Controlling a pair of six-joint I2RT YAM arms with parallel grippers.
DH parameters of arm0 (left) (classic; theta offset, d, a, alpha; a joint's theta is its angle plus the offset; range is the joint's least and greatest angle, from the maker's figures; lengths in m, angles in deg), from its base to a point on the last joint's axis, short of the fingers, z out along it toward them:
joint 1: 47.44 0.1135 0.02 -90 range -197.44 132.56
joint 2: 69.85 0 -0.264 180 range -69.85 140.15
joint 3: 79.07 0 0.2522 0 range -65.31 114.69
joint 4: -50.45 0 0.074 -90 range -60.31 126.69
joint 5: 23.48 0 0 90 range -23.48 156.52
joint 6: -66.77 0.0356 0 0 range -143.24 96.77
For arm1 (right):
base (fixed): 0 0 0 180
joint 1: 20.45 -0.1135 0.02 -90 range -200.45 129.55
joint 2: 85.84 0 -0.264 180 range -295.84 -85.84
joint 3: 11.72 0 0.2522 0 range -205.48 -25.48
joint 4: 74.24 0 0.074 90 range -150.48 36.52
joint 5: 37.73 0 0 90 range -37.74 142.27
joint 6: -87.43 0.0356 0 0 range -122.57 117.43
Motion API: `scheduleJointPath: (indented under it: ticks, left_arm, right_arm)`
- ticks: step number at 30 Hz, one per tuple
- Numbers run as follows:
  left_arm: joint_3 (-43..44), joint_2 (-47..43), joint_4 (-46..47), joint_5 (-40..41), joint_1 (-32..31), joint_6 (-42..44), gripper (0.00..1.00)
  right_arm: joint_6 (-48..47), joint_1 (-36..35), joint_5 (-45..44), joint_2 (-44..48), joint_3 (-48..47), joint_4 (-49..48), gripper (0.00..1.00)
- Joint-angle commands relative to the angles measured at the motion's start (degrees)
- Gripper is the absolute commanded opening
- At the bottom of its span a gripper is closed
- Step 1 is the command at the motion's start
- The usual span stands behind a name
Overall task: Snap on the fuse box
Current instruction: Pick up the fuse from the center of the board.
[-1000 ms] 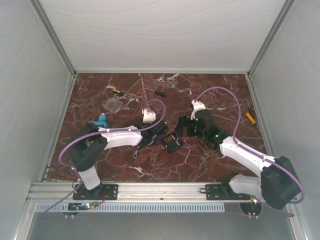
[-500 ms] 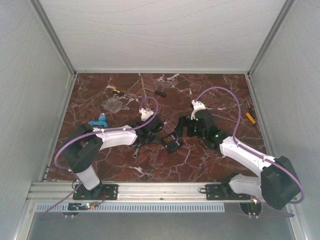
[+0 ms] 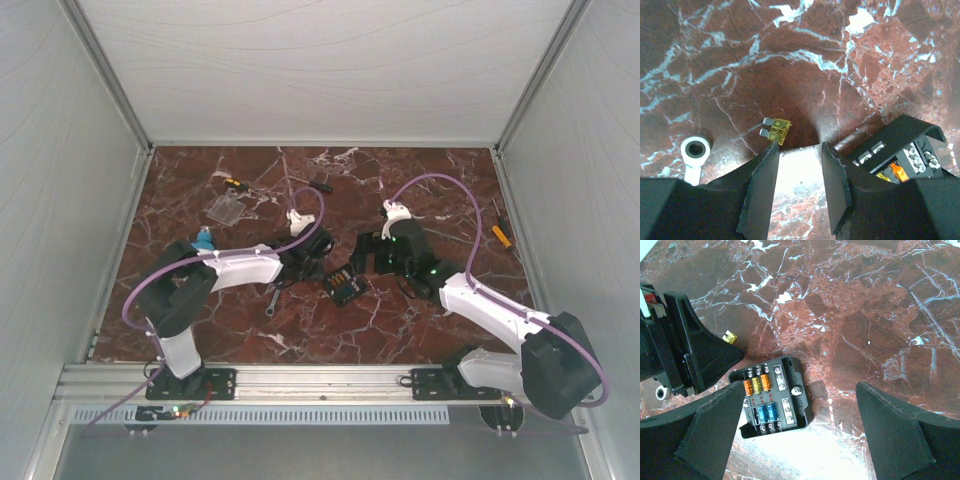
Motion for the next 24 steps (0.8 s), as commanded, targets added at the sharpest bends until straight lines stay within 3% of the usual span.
scheduleJointPath:
  ticks: [1, 15, 24]
  left_arm:
    - [1.21, 2.35, -2.14, 1.89, 1.96, 2.0, 0.41]
    - [1.35, -0.62, 8.22, -8.54, 2.97, 22.32, 0.51]
    - [1.86, 2.69, 11.87, -13.12, 5.06, 26.52, 0.55]
  right_arm:
    - [0.17, 0.33, 0.2, -0.24, -0.25, -1.8, 0.92]
    - [0.17, 0.34, 0.36, -0.49, -0.03, -2.07, 0.92]
    - [0.17, 0.27, 1.01, -0.82, -0.16, -2.05, 0.92]
